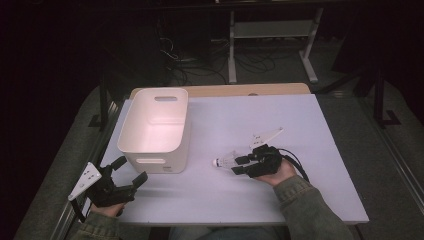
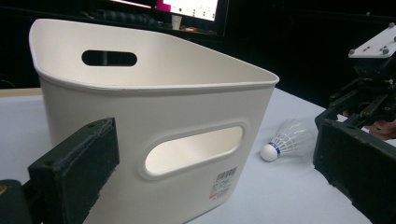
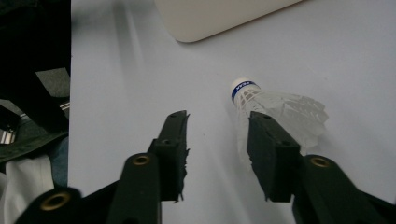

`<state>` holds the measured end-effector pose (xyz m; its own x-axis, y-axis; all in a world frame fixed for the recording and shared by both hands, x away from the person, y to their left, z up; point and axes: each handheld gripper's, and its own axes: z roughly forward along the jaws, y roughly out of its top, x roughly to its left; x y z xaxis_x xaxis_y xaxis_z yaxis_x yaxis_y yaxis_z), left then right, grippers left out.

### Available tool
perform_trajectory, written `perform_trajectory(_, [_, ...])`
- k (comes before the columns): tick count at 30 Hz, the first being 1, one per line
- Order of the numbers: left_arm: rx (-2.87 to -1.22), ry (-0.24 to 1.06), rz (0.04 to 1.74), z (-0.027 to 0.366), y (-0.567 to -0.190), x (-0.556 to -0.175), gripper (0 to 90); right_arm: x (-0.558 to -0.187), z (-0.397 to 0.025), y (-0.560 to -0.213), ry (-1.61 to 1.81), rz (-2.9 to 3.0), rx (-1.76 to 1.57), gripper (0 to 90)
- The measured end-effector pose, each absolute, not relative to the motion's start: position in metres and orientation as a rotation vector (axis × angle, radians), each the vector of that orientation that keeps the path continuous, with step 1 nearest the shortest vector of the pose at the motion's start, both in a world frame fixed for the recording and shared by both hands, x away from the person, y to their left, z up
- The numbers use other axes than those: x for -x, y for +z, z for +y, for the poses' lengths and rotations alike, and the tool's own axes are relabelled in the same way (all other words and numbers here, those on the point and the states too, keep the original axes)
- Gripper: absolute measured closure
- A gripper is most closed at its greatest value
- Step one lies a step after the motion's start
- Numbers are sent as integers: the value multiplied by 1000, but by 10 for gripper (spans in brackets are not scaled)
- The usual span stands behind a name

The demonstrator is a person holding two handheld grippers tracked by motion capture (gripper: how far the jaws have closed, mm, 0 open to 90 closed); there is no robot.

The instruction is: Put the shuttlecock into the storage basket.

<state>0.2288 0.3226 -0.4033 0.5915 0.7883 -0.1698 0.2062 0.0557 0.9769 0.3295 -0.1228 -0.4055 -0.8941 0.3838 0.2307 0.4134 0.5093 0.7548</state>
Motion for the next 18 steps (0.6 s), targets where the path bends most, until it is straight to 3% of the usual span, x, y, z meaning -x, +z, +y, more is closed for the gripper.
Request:
perform_trajectory(9, [-1492, 545, 886, 323, -403, -229, 0, -330, -118, -411, -1282, -2724, 680, 830])
perform_trajectory(18, [-1486, 542, 888, 323, -403, -229, 0, -332, -115, -418, -1217, -2725, 689, 885])
